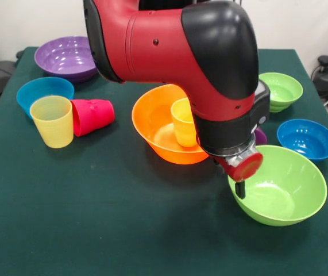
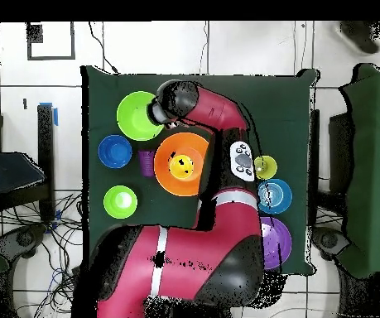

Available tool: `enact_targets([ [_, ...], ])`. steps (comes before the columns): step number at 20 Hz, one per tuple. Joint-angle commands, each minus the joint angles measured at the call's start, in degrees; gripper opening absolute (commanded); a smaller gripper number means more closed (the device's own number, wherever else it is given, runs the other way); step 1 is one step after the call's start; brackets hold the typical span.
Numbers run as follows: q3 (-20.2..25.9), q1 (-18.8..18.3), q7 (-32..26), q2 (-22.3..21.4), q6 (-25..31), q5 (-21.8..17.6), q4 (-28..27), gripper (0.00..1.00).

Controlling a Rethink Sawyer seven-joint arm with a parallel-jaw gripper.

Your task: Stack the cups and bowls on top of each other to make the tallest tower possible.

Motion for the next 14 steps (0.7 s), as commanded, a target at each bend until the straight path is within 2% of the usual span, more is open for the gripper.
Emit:
enact_targets([
  [1,4.46,-0.41,-8.08,1.68,3.59,-4.45,-2.13,1.00],
  [8,5.99,-1.53,-10.78,-0.10,4.33,-4.27,-0.07,1.00],
  [11,7.91,-2.64,-14.40,-1.62,4.37,-4.40,1.68,1.00],
  [14,9.20,-3.34,-15.28,-2.43,3.45,-4.29,3.36,1.00],
])
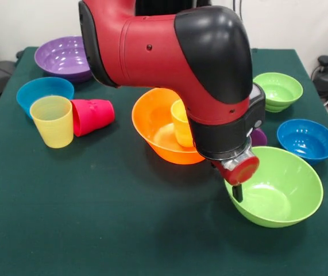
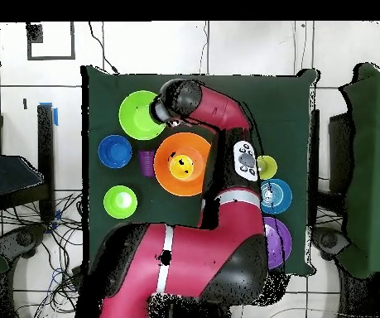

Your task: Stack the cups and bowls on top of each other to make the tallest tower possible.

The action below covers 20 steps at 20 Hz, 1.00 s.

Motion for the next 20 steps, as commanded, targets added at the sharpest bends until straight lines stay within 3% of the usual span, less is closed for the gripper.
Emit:
enact_targets([
  [1,8.86,-2.73,-15.56,-2.77,2.92,-4.02,4.65,1.00],
  [9,12.64,-4.73,-16.46,-3.27,0.44,-5.00,7.64,1.00],
  [20,14.54,-5.95,-16.36,-1.81,-0.62,-6.55,6.99,1.00],
])
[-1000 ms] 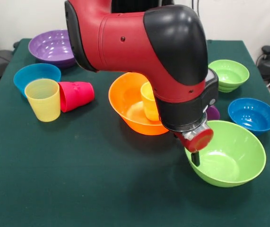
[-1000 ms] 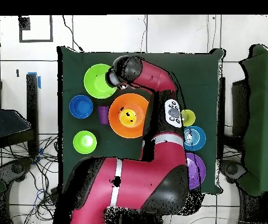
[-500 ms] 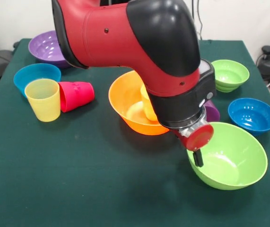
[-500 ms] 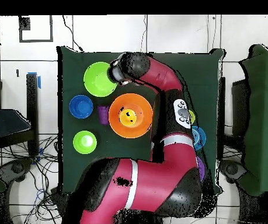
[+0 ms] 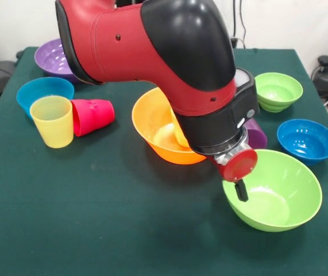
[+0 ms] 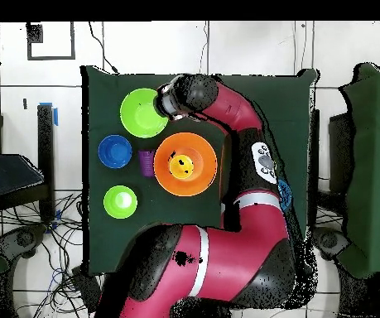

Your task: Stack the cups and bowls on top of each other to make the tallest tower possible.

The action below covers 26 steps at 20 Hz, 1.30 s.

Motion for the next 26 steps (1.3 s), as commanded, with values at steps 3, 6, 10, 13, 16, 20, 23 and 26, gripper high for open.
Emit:
enact_targets([
  [3,7.33,-1.00,-16.39,0.13,-1.07,-6.85,5.85,1.00],
  [6,7.34,-1.21,-16.78,0.10,-0.24,-7.40,5.54,1.00],
  [10,6.09,-0.47,-16.32,0.42,2.84,-9.40,3.30,1.00],
  [13,4.08,0.63,-14.00,-0.22,5.99,-11.11,1.81,1.00],
  [16,0.28,2.66,-11.11,-2.30,12.82,-13.99,-1.53,1.00],
  [20,-2.68,4.34,-11.82,-1.99,20.95,-18.50,-9.70,1.00],
  [23,-1.85,4.10,-12.79,-2.58,21.04,-19.64,-9.53,1.00],
  [26,-1.01,3.88,-12.48,-3.19,20.98,-20.04,-8.94,1.00],
])
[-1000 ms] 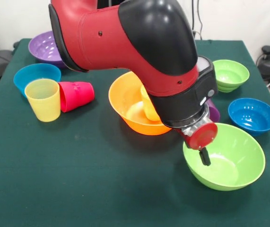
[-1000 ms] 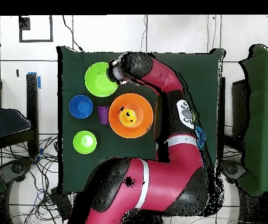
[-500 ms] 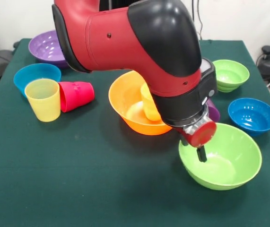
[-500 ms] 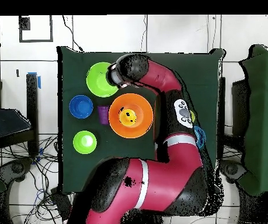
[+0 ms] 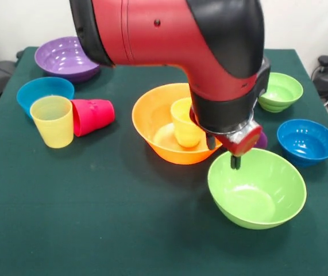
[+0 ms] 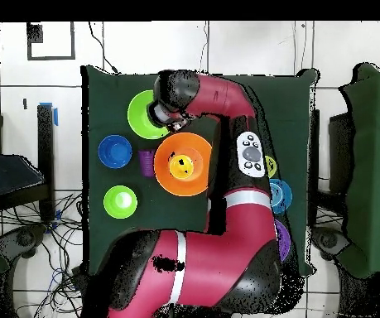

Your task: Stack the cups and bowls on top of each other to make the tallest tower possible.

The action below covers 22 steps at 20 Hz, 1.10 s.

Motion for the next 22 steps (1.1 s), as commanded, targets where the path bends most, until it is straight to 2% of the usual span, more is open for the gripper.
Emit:
enact_targets([
  [1,1.29,0.50,-12.24,-1.46,5.52,-5.93,-4.01,1.00],
  [4,1.75,0.43,-11.33,-2.14,5.59,-6.03,-3.21,1.00],
  [11,1.79,0.69,-10.23,-1.01,0.65,-6.75,-0.98,1.00],
  [19,1.80,0.24,-11.84,0.81,-1.40,-8.66,-1.97,1.00],
  [22,2.38,-0.61,-14.09,1.72,-2.87,-10.04,-2.23,1.00],
])
